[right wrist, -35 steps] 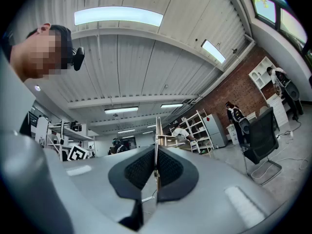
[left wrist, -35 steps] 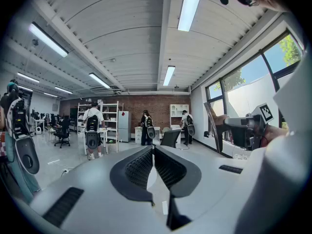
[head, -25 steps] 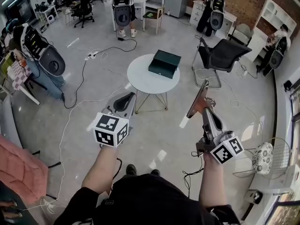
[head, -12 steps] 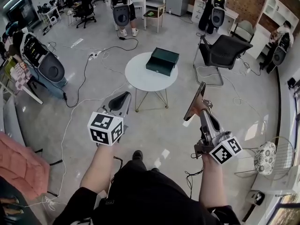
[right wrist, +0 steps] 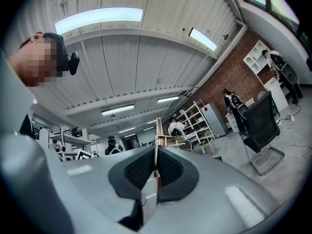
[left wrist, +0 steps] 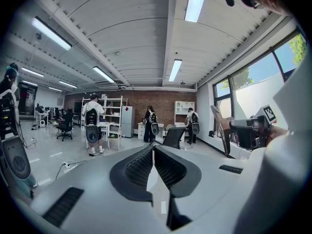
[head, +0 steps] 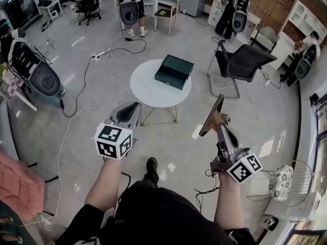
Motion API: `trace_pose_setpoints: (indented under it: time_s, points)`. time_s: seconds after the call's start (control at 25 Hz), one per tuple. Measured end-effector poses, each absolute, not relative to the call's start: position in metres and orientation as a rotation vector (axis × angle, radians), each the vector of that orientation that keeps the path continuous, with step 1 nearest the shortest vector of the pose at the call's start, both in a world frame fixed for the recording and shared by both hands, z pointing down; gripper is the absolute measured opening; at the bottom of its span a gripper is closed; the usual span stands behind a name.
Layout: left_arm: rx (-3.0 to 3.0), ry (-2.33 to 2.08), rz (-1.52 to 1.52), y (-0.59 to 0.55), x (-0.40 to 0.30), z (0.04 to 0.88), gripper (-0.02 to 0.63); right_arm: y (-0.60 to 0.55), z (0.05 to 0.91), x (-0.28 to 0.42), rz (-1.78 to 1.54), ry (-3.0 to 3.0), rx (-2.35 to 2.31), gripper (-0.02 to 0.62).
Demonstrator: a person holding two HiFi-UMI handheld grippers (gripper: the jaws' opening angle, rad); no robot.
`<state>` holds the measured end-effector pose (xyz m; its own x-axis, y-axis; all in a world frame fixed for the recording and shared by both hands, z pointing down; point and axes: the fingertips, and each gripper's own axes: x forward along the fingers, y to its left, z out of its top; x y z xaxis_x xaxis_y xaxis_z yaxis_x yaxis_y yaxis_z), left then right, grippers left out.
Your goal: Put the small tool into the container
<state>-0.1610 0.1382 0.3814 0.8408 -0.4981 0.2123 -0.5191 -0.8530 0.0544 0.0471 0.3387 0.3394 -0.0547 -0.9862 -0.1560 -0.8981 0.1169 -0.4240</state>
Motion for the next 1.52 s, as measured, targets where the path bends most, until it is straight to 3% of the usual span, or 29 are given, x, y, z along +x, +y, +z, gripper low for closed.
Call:
trace_pose_setpoints:
  time_s: [0.56,0.92,1.52]
  points:
    - [2.845,-0.805,0.298,-0.028,-0.093,0.392,0.018,0.156,0.340,0.114,-0.393,2.046,-1.834,0.014]
    - [2.879,-0.804,0.334,-0.076,-0.079,0.386,0.018,0.100,0.346,0.131,-0.410,2.016,-1.782,0.014]
    - [2.799,-0.879,0.418,-0.158,0.019,0.413,0.018,-0.009,0.378,0.256,-0.506,2.050,-1.716,0.014]
